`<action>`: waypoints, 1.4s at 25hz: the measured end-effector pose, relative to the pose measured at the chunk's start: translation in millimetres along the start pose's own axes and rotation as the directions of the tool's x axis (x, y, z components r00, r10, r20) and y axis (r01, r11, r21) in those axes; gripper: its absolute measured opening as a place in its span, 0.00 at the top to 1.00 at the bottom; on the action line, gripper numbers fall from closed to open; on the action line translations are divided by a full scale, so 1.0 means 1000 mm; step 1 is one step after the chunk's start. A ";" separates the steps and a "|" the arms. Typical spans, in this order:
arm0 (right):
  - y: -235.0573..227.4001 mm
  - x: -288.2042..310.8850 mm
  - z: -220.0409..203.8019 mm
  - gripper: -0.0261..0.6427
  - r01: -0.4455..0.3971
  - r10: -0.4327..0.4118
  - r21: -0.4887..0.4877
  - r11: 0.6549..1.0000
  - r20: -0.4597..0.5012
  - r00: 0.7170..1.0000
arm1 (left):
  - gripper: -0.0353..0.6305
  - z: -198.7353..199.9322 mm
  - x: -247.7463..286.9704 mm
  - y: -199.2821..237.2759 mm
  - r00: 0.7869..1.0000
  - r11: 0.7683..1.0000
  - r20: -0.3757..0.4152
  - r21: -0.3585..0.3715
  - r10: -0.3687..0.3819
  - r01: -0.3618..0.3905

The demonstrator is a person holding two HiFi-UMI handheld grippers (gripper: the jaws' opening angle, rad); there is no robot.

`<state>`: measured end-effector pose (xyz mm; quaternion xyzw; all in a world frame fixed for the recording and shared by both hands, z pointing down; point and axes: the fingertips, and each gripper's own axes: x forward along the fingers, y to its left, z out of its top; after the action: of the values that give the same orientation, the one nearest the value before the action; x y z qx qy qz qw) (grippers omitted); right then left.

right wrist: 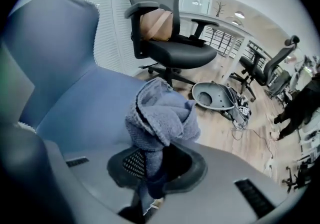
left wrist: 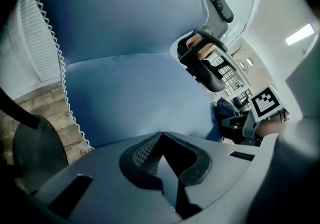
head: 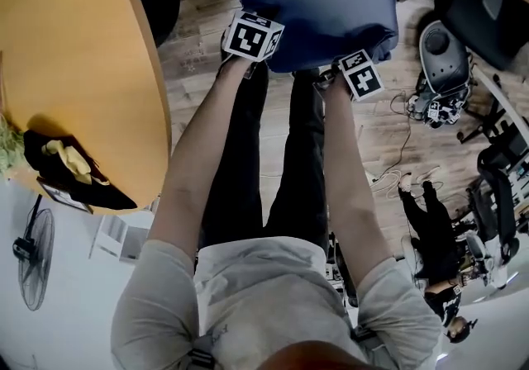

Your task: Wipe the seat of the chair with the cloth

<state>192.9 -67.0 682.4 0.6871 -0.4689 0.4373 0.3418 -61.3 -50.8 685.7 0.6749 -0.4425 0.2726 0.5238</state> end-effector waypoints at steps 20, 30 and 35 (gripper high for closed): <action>0.076 0.000 0.013 0.88 0.190 -0.190 0.071 0.979 -0.001 0.982 | 0.91 -0.006 -0.010 0.000 0.993 0.985 0.050 -0.131 -0.106 0.112; 0.174 0.010 0.056 0.88 -0.015 0.018 -0.054 0.998 0.060 0.998 | 0.91 -0.004 -0.011 -0.002 0.993 0.984 0.065 -0.141 -0.101 0.110; 0.262 0.015 0.084 0.88 -0.155 0.179 -0.281 0.947 0.060 0.982 | 0.91 -0.006 -0.012 -0.002 0.993 0.981 0.067 -0.157 -0.101 0.111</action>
<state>-27.7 -231.8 679.0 0.6086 -0.5956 0.3659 0.3755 -64.7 -41.4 677.0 0.6608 -0.4415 0.1880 0.5772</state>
